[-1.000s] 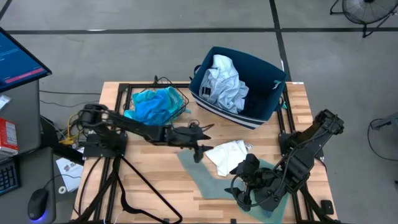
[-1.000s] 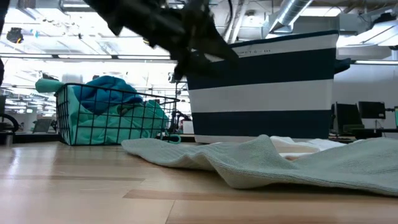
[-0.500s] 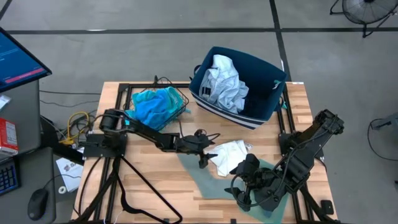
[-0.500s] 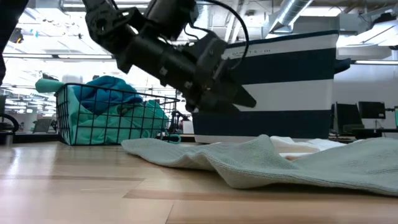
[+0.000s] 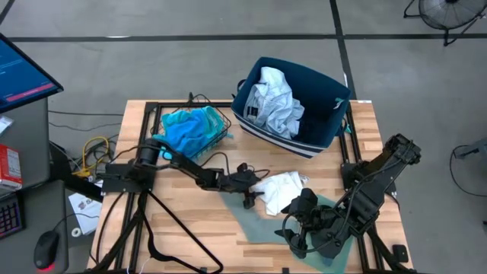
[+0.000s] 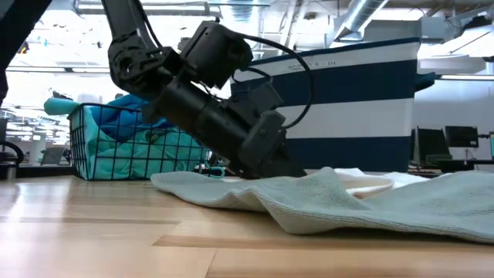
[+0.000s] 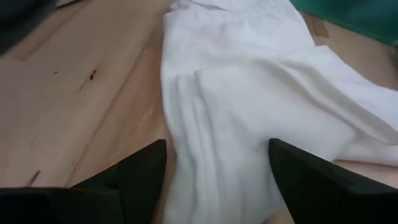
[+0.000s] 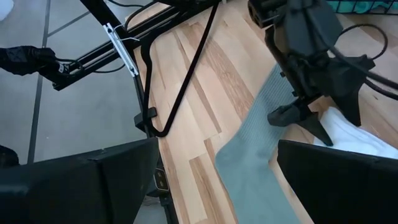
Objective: Pick & Place Cloths
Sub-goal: Put the white shorts into the black wire basket
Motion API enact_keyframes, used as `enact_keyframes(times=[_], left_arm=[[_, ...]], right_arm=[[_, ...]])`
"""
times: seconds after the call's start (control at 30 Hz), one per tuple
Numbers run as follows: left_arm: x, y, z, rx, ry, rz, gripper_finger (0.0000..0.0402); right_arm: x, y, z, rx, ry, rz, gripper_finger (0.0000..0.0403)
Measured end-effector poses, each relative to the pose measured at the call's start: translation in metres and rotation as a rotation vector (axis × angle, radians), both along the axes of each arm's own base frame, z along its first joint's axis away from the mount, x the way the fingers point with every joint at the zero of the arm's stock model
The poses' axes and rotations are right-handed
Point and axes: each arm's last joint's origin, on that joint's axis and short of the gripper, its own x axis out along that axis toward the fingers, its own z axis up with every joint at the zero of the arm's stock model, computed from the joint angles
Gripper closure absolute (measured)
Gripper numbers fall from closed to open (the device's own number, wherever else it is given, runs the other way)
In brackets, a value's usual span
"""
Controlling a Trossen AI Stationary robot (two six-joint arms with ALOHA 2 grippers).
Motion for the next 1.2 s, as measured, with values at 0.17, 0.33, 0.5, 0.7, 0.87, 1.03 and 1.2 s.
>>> enact_keyframes(times=[0.17, 0.33, 0.5, 0.7, 0.87, 1.03, 1.2], left_arm=[[-0.004, -0.011, -0.009, 0.043, 0.041, 0.039, 0.0144], [-0.006, -0.011, -0.011, 0.048, 0.081, 0.037, 0.0225], [-0.007, -0.009, -0.012, -0.029, 0.079, 0.076, 0.0349], [-0.007, -0.006, 0.009, -0.143, 0.050, 0.087, 0.0395], [-0.012, -0.006, 0.062, -0.112, -0.070, 0.045, 0.0399], [-0.031, -0.003, 0.122, -0.010, -0.194, 0.115, 0.0400], [-0.069, 0.010, 0.203, 0.133, -0.351, 0.225, 0.0400]], right_arm=[[0.000, 0.000, 0.000, 0.002, 0.000, -0.001, 0.0081], [0.000, 0.000, 0.000, 0.002, 0.000, -0.001, 0.0081], [0.000, 0.000, 0.000, 0.004, 0.000, -0.003, 0.0081], [0.000, 0.000, 0.000, 0.022, -0.001, -0.018, 0.0081], [0.000, 0.000, 0.000, 0.016, 0.000, -0.013, 0.0081], [0.000, 0.000, 0.000, -0.009, 0.004, 0.002, 0.0081], [0.000, -0.001, -0.001, -0.051, 0.005, 0.027, 0.0081]])
